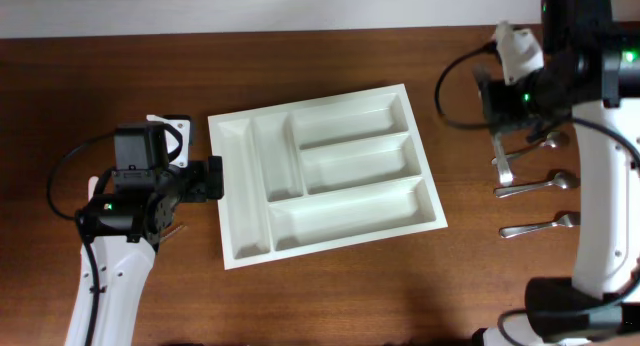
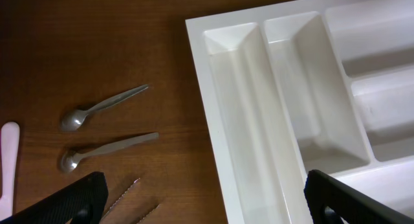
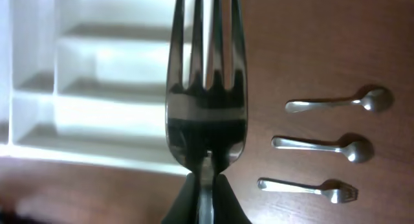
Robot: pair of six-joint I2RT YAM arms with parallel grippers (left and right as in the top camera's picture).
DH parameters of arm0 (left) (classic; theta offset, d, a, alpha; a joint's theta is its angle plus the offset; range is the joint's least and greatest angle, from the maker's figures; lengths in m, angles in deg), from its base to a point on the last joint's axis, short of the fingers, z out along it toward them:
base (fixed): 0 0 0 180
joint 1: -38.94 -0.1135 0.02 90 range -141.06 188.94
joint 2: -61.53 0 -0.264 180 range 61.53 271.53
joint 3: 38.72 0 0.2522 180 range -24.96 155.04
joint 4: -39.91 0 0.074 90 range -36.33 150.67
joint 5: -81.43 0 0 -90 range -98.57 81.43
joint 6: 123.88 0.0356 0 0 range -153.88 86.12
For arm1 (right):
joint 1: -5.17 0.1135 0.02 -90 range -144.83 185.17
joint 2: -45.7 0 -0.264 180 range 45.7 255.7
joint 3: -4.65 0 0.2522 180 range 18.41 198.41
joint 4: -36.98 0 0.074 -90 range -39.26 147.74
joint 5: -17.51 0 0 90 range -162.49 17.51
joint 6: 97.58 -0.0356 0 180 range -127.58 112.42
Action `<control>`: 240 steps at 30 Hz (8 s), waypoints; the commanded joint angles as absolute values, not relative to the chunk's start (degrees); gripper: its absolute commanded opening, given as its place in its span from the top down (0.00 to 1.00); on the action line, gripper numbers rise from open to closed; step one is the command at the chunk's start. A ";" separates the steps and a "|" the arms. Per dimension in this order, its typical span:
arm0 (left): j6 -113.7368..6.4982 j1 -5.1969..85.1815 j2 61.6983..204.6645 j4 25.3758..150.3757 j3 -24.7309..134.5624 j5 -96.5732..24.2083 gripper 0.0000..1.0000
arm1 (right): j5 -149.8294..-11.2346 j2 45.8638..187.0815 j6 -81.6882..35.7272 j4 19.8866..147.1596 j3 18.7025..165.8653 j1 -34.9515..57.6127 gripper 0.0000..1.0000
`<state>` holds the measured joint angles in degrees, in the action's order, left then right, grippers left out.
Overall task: Pack container
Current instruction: 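Carry the fork with the right gripper into the tray's middle compartment, then open the right gripper and move it back to the right-side spoons, then grasp the top silver spoon on the right with the right gripper, then carry the spoon with the right gripper into the tray's top compartment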
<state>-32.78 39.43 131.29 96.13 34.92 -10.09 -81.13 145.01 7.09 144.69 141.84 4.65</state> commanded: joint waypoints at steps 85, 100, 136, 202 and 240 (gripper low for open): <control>-31.66 39.65 131.33 96.35 36.27 -10.72 0.01 | -85.02 168.85 -39.20 127.16 137.60 -28.33 0.34; -31.66 39.65 131.33 96.41 36.27 -10.76 0.01 | -71.67 168.90 -47.11 107.51 123.20 -20.02 0.33; -31.66 39.65 131.33 97.29 36.27 -10.74 0.01 | -69.20 178.25 -50.96 103.75 123.18 -20.53 0.44; -31.62 39.70 131.33 97.33 36.27 -11.35 0.01 | -85.72 177.64 57.98 136.95 158.67 22.82 0.96; -31.66 39.70 131.33 97.48 36.27 -11.37 0.01 | -91.36 182.80 68.47 124.65 147.09 23.54 0.86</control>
